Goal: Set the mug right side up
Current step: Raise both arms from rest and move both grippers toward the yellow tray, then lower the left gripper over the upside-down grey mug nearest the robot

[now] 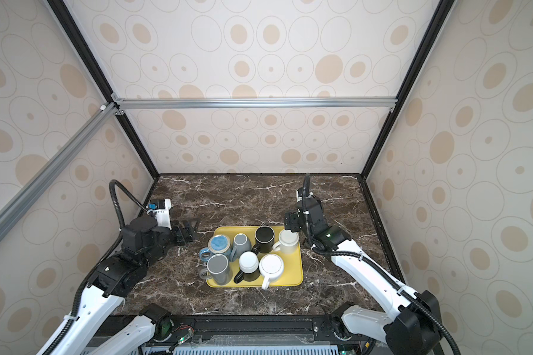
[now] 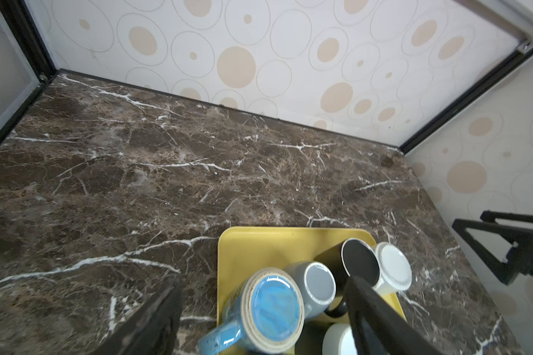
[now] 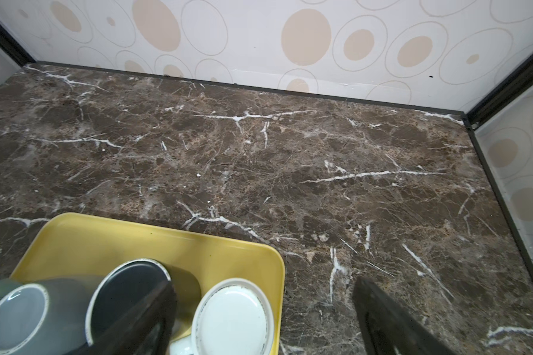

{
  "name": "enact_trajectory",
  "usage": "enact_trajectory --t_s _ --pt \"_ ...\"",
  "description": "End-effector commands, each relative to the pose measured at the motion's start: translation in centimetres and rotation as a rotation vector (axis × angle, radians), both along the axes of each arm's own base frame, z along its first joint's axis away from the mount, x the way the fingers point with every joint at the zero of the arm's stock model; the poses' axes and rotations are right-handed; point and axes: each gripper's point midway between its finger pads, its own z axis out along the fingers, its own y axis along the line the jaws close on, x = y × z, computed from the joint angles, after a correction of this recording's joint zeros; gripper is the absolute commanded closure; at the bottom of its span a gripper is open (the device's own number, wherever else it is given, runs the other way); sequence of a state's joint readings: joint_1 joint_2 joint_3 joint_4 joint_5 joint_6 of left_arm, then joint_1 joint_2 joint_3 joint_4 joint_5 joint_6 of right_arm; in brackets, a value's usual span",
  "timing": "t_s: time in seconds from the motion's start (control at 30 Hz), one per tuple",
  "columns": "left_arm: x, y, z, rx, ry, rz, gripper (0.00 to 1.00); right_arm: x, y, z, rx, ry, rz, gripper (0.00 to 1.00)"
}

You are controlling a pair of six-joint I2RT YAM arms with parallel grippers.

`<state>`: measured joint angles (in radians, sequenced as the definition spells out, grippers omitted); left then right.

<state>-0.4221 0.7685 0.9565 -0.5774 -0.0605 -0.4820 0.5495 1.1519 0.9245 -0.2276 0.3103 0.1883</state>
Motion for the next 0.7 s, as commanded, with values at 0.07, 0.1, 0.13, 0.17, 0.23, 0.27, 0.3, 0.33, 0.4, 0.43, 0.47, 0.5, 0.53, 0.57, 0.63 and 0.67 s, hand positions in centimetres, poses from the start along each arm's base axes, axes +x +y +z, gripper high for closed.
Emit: enact_trajectory --t_s 0.07,0.1,0.13,0.17,0.23,0.27,0.3,0.33,0.4,0.43,0.47,0.5,0.53,0.57,0.63,0.67 --pt "-1.8 1.9 -1.0 0.348 0.062 -0.105 0.18 -0.6 2.3 1.1 -0.019 -0.229 0.173 0.08" --pt "-1.7 2.1 0.3 0.385 -0.012 -0.115 0.17 -0.8 2.7 1.2 -0.025 -0.280 0.202 0.08" --pt "-1.8 2.0 1.8 0.400 -0.099 -0.131 0.15 -1.0 3.1 1.5 -0.028 -0.324 0.223 0.08" --pt "-2.0 1.6 3.0 0.428 -0.182 -0.170 0.15 -1.2 3.3 1.6 -0.036 -0.352 0.245 0.09" --pt "-2.7 0.6 3.4 0.496 -0.311 -0.266 0.19 -1.3 3.7 1.7 -0.069 -0.371 0.270 0.08" --pt "-3.0 0.2 3.0 0.547 -0.359 -0.315 0.20 -1.3 3.8 1.7 -0.086 -0.377 0.282 0.08" --pt "-3.3 -0.3 2.4 0.597 -0.387 -0.372 0.20 -1.4 4.0 1.7 -0.097 -0.384 0.297 0.07" --pt "-4.0 -1.4 1.2 0.665 -0.404 -0.487 0.26 -1.5 4.4 1.6 -0.112 -0.388 0.323 0.07" --pt "-4.5 -1.8 -1.3 0.774 -0.364 -0.608 0.32 -1.6 4.8 1.5 -0.129 -0.394 0.351 0.07" --pt "-4.8 -1.8 -2.8 0.820 -0.316 -0.667 0.35 -1.6 4.8 1.5 -0.134 -0.396 0.355 0.06" --pt "-5.1 -1.8 -4.2 0.847 -0.257 -0.719 0.37 -1.5 4.9 1.4 -0.138 -0.395 0.358 0.06" --pt "-5.6 -1.8 -5.3 0.863 -0.211 -0.769 0.38 -1.4 4.9 1.3 -0.144 -0.393 0.357 0.06" --pt "-6.5 -2.2 -6.6 0.870 -0.169 -0.854 0.40 -1.3 4.9 1.1 -0.146 -0.389 0.358 0.06" --pt "-7.1 -2.3 -7.4 0.869 -0.142 -0.897 0.39 -1.4 5.0 1.0 -0.146 -0.387 0.361 0.06" --pt "-7.6 -2.4 -8.5 0.863 -0.115 -0.939 0.35 -1.3 5.0 0.9 -0.146 -0.383 0.359 0.06" --pt "-8.0 -2.9 -8.7 0.830 -0.108 -0.960 0.34 -1.3 5.0 0.8 -0.145 -0.384 0.359 0.06"
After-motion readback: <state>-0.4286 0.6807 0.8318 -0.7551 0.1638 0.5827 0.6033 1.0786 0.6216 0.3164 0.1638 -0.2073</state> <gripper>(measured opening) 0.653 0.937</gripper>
